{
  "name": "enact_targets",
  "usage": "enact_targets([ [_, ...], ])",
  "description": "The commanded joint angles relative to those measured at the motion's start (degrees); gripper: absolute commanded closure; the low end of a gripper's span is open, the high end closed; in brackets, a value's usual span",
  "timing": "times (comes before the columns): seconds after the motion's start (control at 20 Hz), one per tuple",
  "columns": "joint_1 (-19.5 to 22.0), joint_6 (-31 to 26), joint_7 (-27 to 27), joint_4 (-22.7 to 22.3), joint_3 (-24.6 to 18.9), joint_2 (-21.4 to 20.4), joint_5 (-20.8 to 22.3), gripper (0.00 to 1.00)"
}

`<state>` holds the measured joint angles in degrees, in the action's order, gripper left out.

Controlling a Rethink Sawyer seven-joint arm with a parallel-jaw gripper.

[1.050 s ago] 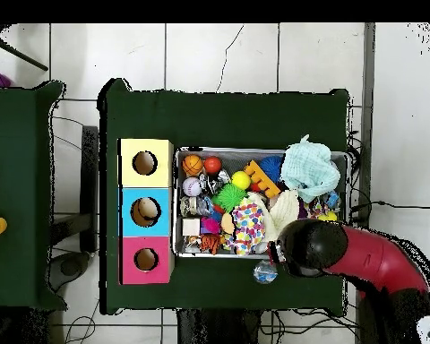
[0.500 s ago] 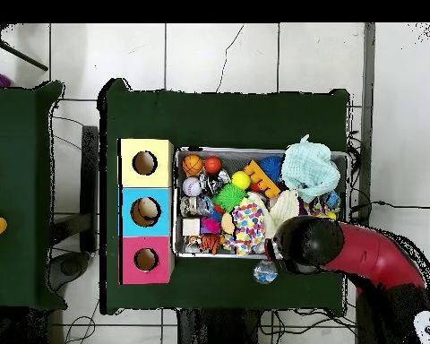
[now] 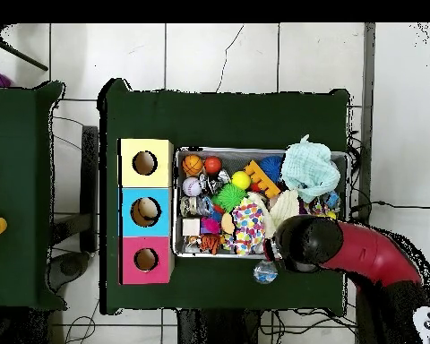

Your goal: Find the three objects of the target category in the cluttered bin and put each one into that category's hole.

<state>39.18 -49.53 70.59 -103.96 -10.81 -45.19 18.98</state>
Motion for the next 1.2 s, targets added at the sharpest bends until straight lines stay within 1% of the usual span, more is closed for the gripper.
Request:
enact_targets([
  [0.05,1.69,4.75,0.26,-1.15,-3.96,6.23,1.19,1.00],
  [0.15,1.85,5.30,0.60,-1.38,-3.70,6.79,1.51,1.00],
  [0.25,1.34,4.33,1.78,-0.45,-2.55,9.01,2.13,1.00],
  [0.45,2.65,9.34,2.93,0.29,-2.05,15.21,2.79,1.00],
  [0.55,2.93,10.83,3.68,0.36,-1.48,16.69,2.92,1.00],
  [0.8,3.30,12.90,4.07,-0.15,-0.62,18.13,3.20,1.00],
  [1.0,3.56,15.08,5.06,-1.38,0.34,19.11,3.13,1.00],
  [1.2,3.80,15.51,4.50,-0.63,0.04,20.25,3.36,1.00],
])
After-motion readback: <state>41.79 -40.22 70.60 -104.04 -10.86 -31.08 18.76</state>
